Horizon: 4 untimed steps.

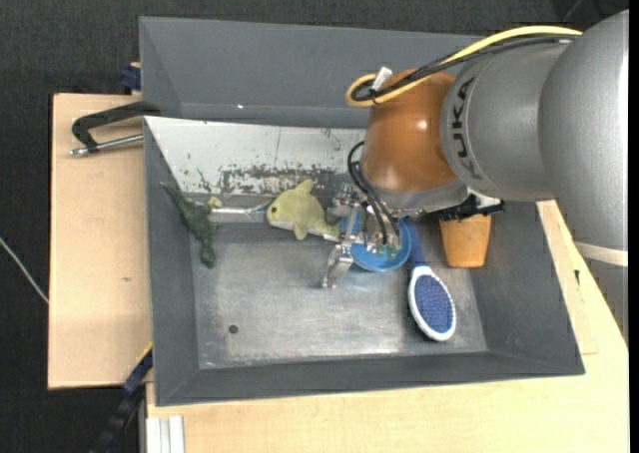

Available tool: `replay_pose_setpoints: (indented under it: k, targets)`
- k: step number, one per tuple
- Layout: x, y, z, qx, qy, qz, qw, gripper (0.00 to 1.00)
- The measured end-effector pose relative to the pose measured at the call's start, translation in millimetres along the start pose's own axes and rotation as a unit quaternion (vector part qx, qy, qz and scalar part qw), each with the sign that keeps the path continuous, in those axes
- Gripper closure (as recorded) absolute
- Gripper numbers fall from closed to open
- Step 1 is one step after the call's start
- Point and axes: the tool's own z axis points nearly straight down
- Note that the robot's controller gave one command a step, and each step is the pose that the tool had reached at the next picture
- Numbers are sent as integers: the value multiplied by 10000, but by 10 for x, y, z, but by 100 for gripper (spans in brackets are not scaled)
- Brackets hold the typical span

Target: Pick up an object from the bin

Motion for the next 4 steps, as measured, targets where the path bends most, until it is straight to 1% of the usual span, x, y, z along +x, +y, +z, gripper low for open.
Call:
replay_pose_setpoints:
  k: [1, 2, 3, 4]
  targets:
    - [-12, 4, -14, -9, -29, 4, 10000, 100]
    - [-62, 64, -577, -7, -23, 82, 10000, 100]
    - [-47, 57, -538, 3, 9, 85, 10000, 0]
    - [153, -35, -11, 16, 57, 394, 9992, 0]
